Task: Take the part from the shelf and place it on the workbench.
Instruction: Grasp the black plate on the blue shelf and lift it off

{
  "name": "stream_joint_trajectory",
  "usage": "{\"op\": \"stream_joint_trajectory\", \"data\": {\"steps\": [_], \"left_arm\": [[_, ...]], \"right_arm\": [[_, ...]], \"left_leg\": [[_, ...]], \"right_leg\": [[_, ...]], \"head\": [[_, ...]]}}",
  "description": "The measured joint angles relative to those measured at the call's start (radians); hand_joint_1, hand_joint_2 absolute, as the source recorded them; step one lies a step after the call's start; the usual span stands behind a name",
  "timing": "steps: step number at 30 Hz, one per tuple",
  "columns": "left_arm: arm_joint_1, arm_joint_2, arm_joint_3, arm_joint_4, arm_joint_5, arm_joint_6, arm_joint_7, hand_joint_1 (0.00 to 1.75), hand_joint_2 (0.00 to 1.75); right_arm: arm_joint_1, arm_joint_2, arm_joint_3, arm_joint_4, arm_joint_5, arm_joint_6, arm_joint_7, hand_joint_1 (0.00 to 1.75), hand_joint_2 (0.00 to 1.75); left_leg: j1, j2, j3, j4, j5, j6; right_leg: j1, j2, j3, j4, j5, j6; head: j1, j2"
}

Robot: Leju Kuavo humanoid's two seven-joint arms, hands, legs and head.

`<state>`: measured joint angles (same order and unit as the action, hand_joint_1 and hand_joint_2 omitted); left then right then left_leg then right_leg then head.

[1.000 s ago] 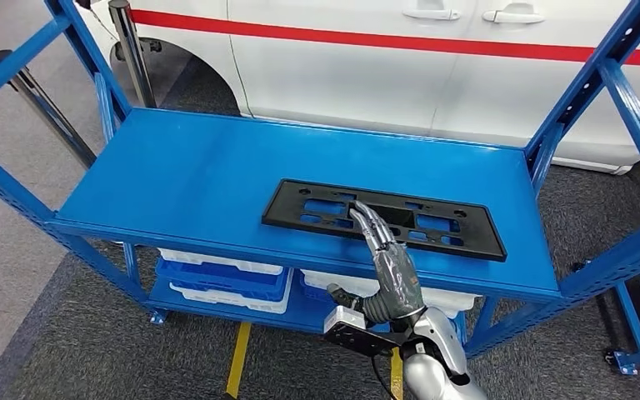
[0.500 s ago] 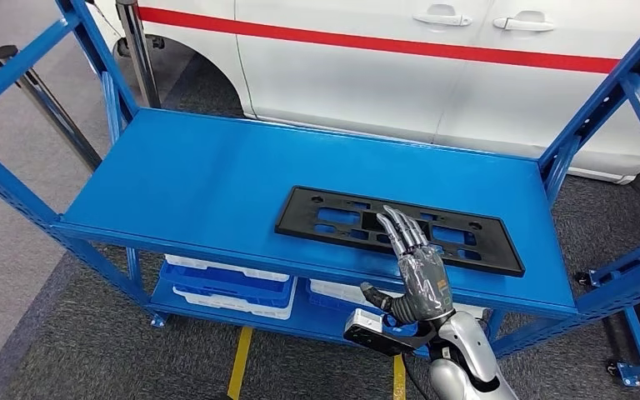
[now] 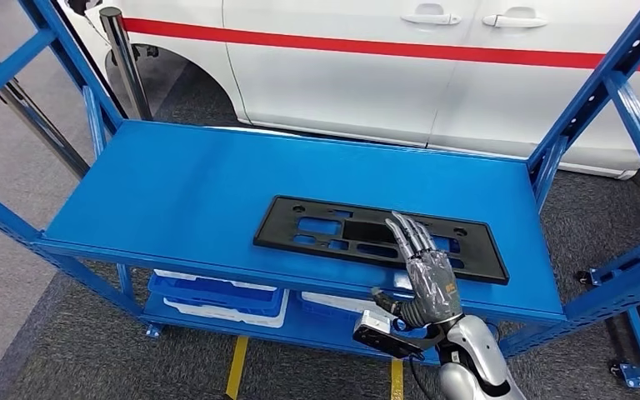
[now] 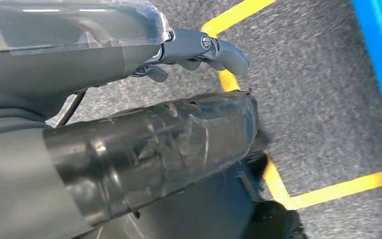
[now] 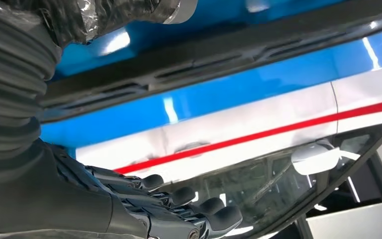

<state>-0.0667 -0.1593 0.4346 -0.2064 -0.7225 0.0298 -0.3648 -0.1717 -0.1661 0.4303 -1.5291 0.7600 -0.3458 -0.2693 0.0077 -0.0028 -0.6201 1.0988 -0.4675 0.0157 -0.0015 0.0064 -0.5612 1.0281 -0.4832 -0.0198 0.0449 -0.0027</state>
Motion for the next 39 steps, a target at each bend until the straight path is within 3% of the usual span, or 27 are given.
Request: {"op": "stream_joint_trajectory", "data": {"steps": [2, 6, 7, 9, 10, 11, 12, 14, 16, 18, 21, 23, 25, 26, 27, 28, 30, 31, 32, 36, 37, 39], "left_arm": [[-0.003, 0.0, 0.001, 0.0, -0.002, 0.0, 0.0, 0.0, 0.0], [-0.001, 0.001, 0.005, 0.0, -0.002, 0.0, 0.0, 0.0, 0.0], [-0.002, 0.0, 0.005, 0.0, -0.002, 0.0, 0.0, 0.0, 0.0], [-0.003, 0.0, 0.006, 0.0, -0.002, 0.0, 0.0, 0.0, 0.0], [-0.003, 0.0, 0.007, 0.0, -0.002, 0.0, 0.0, 0.0, 0.0], [-0.002, 0.0, 0.007, 0.0, -0.002, 0.0, 0.0, 0.0, 0.0], [-0.001, 0.0, 0.008, 0.0, -0.002, 0.0, 0.0, 0.0, 0.0], [0.0, 0.0, 0.008, 0.0, -0.002, 0.0, 0.0, 0.0, 0.0], [-0.001, 0.0, 0.008, 0.0, -0.002, 0.0, 0.0, 0.0, 0.0], [-0.003, 0.0, 0.009, 0.0, -0.002, 0.0, 0.0, 0.0, 0.0], [-0.004, 0.0, 0.011, 0.0, -0.002, 0.0, 0.0, 0.0, 0.0], [-0.005, 0.0, 0.012, 0.0, -0.002, 0.0, 0.0, 0.0, 0.0], [-0.003, 0.0, 0.012, 0.0, -0.003, 0.0, 0.0, 0.0, 0.0], [-0.002, 0.0, 0.013, 0.0, -0.003, 0.0, 0.0, 0.0, 0.0], [0.0, 0.0, 0.013, 0.0, -0.004, 0.0, 0.0, 0.0, 0.0], [0.001, 0.0, 0.013, 0.0, -0.005, 0.0, 0.0, 0.0, 0.0], [0.001, 0.001, 0.014, 0.0, -0.006, 0.0, 0.0, 0.0, 0.0], [0.0, 0.001, 0.015, 0.0, -0.006, 0.0, 0.0, 0.0, 0.0], [-0.002, 0.001, 0.016, 0.0, -0.006, 0.0, 0.0, 0.0, 0.0], [-0.002, 0.002, 0.017, 0.0, -0.01, -0.003, 0.001, 0.0, 0.0], [-0.002, 0.001, 0.017, 0.0, -0.012, -0.004, 0.001, 0.0, 0.0], [-0.004, 0.001, 0.017, 0.0, -0.018, -0.007, 0.002, 0.0, 0.0]], "right_arm": [[0.0, -0.003, -0.002, 0.0, 0.0, 0.0, 0.001, 0.0, 1.75], [0.001, -0.01, -0.005, -0.002, 0.002, 0.0, 0.002, 0.0, 1.75], [0.001, -0.012, -0.006, -0.003, 0.002, 0.0, 0.003, 0.0, 1.75], [0.002, -0.015, -0.007, -0.003, 0.002, 0.0, 0.003, 0.0, 1.75], [0.004, -0.016, -0.008, -0.003, 0.002, 0.0, 0.003, 0.0, 1.75], [0.006, -0.018, -0.008, -0.003, 0.002, 0.0, 0.003, 0.0, 1.75], [0.007, -0.019, -0.008, -0.003, 0.002, 0.0, 0.003, 0.0, 1.75], [0.007, -0.021, -0.008, -0.003, 0.002, 0.0, 0.003, 0.0, 1.75], [0.006, -0.021, -0.008, -0.003, 0.002, 0.0, 0.003, 0.0, 1.75], [0.006, -0.021, -0.008, -0.003, 0.002, 0.001, 0.004, 0.0, 1.75], [0.006, -0.024, -0.009, -0.005, 0.003, 0.001, 0.004, 0.0, 1.75], [0.005, -0.025, -0.009, -0.006, 0.003, 0.002, 0.004, 0.0, 1.75], [0.005, -0.025, -0.009, -0.006, 0.005, 0.008, 0.006, 0.0, 1.75], [0.006, -0.025, -0.009, -0.006, 0.007, 0.014, 0.007, 0.0, 1.75], [0.006, -0.026, -0.009, -0.006, 0.008, 0.022, 0.009, 0.0, 1.75], [0.006, -0.027, -0.009, -0.006, 0.009, 0.029, 0.011, 0.0, 1.75], [0.006, -0.031, -0.009, -0.005, 0.009, 0.04, 0.015, 0.0, 1.75], [0.005, -0.035, -0.009, -0.005, 0.009, 0.045, 0.017, 0.0, 1.75], [0.004, -0.038, -0.01, -0.004, 0.009, 0.051, 0.018, 0.0, 1.75], [0.001, -0.055, -0.015, -0.002, 0.01, 0.074, 0.026, 0.0, 1.75], [-0.002, -0.063, -0.017, -0.001, 0.009, 0.094, 0.031, 0.0, 1.75], [-0.008, -0.091, -0.019, 0.002, 0.004, 0.155, 0.041, 0.0, 1.75]], "left_leg": [[-0.003, -0.001, 0.024, -0.058, 0.01, 0.007], [0.002, 0.0, 0.036, -0.079, 0.01, 0.026], [0.004, 0.001, 0.041, -0.084, 0.011, 0.031], [0.004, 0.001, 0.046, -0.085, 0.006, 0.036], [0.004, 0.001, 0.049, -0.085, 0.003, 0.037], [0.004, 0.001, 0.053, -0.085, 0.0, 0.037], [0.004, 0.0, 0.059, -0.084, -0.005, 0.035], [0.005, -0.001, 0.072, -0.083, -0.016, 0.029], [0.003, -0.002, 0.079, -0.081, -0.026, 0.018], [0.001, -0.003, 0.081, -0.083, -0.03, 0.006], [0.003, -0.001, 0.08, -0.067, -0.048, -0.009], [0.004, -0.001, 0.033, 0.03, -0.096, -0.013], [0.004, -0.001, -0.046, 0.17, -0.146, -0.014], [0.004, -0.001, -0.073, 0.21, -0.147, -0.014], [0.004, -0.001, -0.083, 0.211, -0.127, -0.012], [0.004, -0.001, -0.071, 0.17, -0.089, -0.009], [0.001, -0.001, -0.016, 0.033, -0.008, 0.002], [-0.001, -0.001, 0.008, -0.022, 0.011, 0.007], [-0.003, -0.001, 0.021, -0.053, 0.015, 0.01], [-0.001, -0.001, 0.036, -0.079, 0.01, 0.025], [0.002, -0.001, 0.042, -0.086, 0.011, 0.03], [0.003, 0.0, 0.051, -0.091, 0.008, 0.038]], "right_leg": [[0.003, 0.0, 0.0, 0.001, -0.005, 0.008], [0.0, -0.001, -0.01, 0.027, -0.026, 0.027], [-0.002, -0.001, -0.029, 0.069, -0.048, 0.032], [-0.008, -0.002, -0.097, 0.198, -0.101, 0.041], [-0.011, -0.002, -0.132, 0.255, -0.116, 0.045], [-0.015, -0.002, -0.153, 0.28, -0.111, 0.048], [-0.017, -0.002, -0.153, 0.266, -0.085, 0.05], [-0.022, -0.004, -0.106, 0.143, -0.003, 0.05], [-0.018, -0.005, -0.059, 0.035, 0.037, 0.046], [-0.012, -0.003, -0.049, 0.011, 0.032, 0.039], [-0.015, -0.001, -0.039, 0.0, 0.029, 0.021], [-0.016, -0.004, -0.029, -0.006, 0.025, 0.009], [-0.011, -0.006, -0.023, -0.005, 0.019, 0.0], [-0.009, -0.005, -0.019, -0.005, 0.015, -0.002], [-0.007, -0.004, -0.014, -0.005, 0.011, -0.003], [-0.006, -0.002, -0.006, -0.005, 0.007, -0.002], [-0.002, 0.0, 0.008, -0.004, -0.005, 0.002], [0.0, 0.0, 0.012, -0.002, -0.01, 0.006], [0.001, 0.0, 0.013, -0.002, -0.013, 0.011], [-0.001, -0.001, 0.011, 0.007, -0.025, 0.031], [-0.002, -0.002, -0.001, 0.035, -0.041, 0.036], [-0.007, -0.002, -0.061, 0.15, -0.092, 0.045]], "head": [[0.001, 0.0], [0.001, 0.0], [0.001, 0.0], [0.002, 0.0], [0.002, 0.0], [0.002, 0.0], [0.002, 0.0], [0.002, 0.0], [0.002, 0.0], [0.001, 0.0], [0.001, 0.0], [0.001, 0.0], [0.001, 0.0], [0.001, 0.0], [0.001, 0.0], [0.0, 0.0], [0.001, 0.0], [0.001, 0.0], [0.001, 0.0], [0.002, 0.0], [0.002, 0.0], [0.003, 0.0]]}}
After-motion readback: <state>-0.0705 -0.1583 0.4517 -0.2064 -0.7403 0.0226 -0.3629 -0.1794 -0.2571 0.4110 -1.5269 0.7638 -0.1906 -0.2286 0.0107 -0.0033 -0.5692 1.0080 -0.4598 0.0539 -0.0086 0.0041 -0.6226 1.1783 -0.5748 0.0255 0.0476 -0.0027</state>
